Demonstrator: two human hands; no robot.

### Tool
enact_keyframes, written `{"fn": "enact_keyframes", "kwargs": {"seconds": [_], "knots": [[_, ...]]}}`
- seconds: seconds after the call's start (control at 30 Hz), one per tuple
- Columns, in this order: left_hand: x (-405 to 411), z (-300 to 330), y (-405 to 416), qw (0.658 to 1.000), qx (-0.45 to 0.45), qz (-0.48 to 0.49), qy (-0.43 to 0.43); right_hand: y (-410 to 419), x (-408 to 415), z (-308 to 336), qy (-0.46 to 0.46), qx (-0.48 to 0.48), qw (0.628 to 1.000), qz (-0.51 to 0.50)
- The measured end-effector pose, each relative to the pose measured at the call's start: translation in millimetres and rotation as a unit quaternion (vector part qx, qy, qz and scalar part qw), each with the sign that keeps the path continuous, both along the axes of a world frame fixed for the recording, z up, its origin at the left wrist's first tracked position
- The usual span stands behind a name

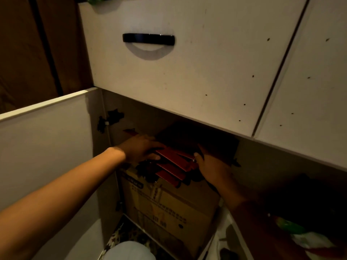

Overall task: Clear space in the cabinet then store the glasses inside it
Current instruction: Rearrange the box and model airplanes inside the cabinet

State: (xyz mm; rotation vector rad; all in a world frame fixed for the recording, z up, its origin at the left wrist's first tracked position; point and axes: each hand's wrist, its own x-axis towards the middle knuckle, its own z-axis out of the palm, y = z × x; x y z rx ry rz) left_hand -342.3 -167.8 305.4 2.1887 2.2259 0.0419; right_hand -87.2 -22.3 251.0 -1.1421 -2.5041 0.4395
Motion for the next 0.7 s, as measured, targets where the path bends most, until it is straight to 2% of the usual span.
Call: {"fn": "enact_keyframes", "kwargs": {"seconds": [0.07, 0.2, 0.27, 0.37, 0.47, 0.57, 0.7], "knots": [[4.9, -1.2, 0.2, 0.999, 0.000, 0.002, 0.042, -7.0, 8.2, -1.0, -0.007, 0.024, 1.000, 0.008], [4.7, -0.8, -2.7, 0.998, -0.010, 0.019, 0.065, -18.8, 23.9, 6.4, -0.009, 0.023, 1.000, -0.010], [5.0, -1.2, -6.4, 0.995, -0.014, 0.030, 0.093, -28.6, 32.1, 9.5, 0.003, 0.055, 0.998, -0.015], [4.1, -6.3, -11.5, 0.994, -0.004, 0.046, 0.096, -45.0, 45.7, 11.8, 0.037, 0.093, 0.995, -0.017], [8.0, -11.3, -15.8, 0.993, 0.023, 0.071, 0.093, -60.6, 59.8, 14.4, 0.030, 0.132, 0.990, -0.034], [25.2, -13.0, -26.9, 0.990, 0.078, 0.085, 0.079, -70.5, 78.3, 12.6, 0.031, 0.145, 0.988, -0.035], [74.8, -27.9, -53.1, 0.970, 0.234, 0.014, 0.064, -86.2, 111.0, -7.5, 0.079, 0.128, 0.988, -0.043]]}}
